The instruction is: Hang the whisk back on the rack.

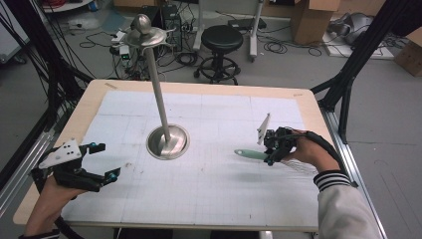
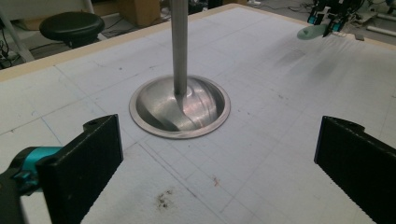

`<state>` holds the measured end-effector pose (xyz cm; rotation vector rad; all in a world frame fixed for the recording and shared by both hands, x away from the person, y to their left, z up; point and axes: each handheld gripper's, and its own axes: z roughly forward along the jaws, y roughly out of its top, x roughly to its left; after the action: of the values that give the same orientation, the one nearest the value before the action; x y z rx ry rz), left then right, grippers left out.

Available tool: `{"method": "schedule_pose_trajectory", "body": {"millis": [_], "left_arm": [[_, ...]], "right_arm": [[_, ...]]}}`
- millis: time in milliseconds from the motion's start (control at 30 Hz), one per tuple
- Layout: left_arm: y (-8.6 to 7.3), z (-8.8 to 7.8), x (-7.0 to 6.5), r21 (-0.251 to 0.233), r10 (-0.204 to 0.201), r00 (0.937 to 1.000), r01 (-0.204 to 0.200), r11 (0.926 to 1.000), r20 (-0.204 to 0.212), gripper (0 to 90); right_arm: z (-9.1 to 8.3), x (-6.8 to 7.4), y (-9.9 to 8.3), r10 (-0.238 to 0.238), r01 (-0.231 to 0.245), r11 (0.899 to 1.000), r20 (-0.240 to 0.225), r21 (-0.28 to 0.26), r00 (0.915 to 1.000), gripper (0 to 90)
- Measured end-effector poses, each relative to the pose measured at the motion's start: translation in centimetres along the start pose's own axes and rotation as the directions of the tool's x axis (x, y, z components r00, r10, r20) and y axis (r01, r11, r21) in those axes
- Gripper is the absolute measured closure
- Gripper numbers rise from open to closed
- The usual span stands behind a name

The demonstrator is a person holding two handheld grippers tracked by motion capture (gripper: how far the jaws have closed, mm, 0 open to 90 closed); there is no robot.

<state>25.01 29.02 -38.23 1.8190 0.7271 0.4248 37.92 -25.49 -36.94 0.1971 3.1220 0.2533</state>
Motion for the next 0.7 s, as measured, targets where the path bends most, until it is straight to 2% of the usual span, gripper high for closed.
{"method": "schedule_pose_trajectory", "body": {"millis": [200,333,433,533,700], "left_arm": [[-0.1,0.1,0.0,0.006,-0.002,1.0,0.002,1.0,-0.002,1.7],[-0.1,0.1,0.0,0.005,-0.002,1.0,0.002,1.0,0.0,1.7],[-0.1,0.1,0.0,0.004,-0.003,1.0,0.003,1.0,-0.001,1.7],[-0.1,0.1,0.0,0.004,-0.002,1.0,0.002,1.0,0.0,1.7],[-0.1,0.1,-0.1,0.004,-0.004,1.0,0.004,1.0,-0.001,1.7]], "right_arm": [[-1.7,1.0,0.0,-0.005,0.006,0.998,0.002,-0.064,1.0,69.5],[-2.8,1.3,-0.1,-0.01,0.009,0.992,-0.007,-0.124,0.9999,69.5],[-3.8,1.7,-0.1,0.012,-0.014,0.986,-0.014,-0.168,0.9998,69.5],[-4.8,2.1,-0.2,0.005,-0.007,0.979,-0.014,-0.206,0.9999,69.5],[-6.3,2.8,-0.3,0.004,-0.009,0.959,-0.019,-0.282,0.9998,69.4]]}}
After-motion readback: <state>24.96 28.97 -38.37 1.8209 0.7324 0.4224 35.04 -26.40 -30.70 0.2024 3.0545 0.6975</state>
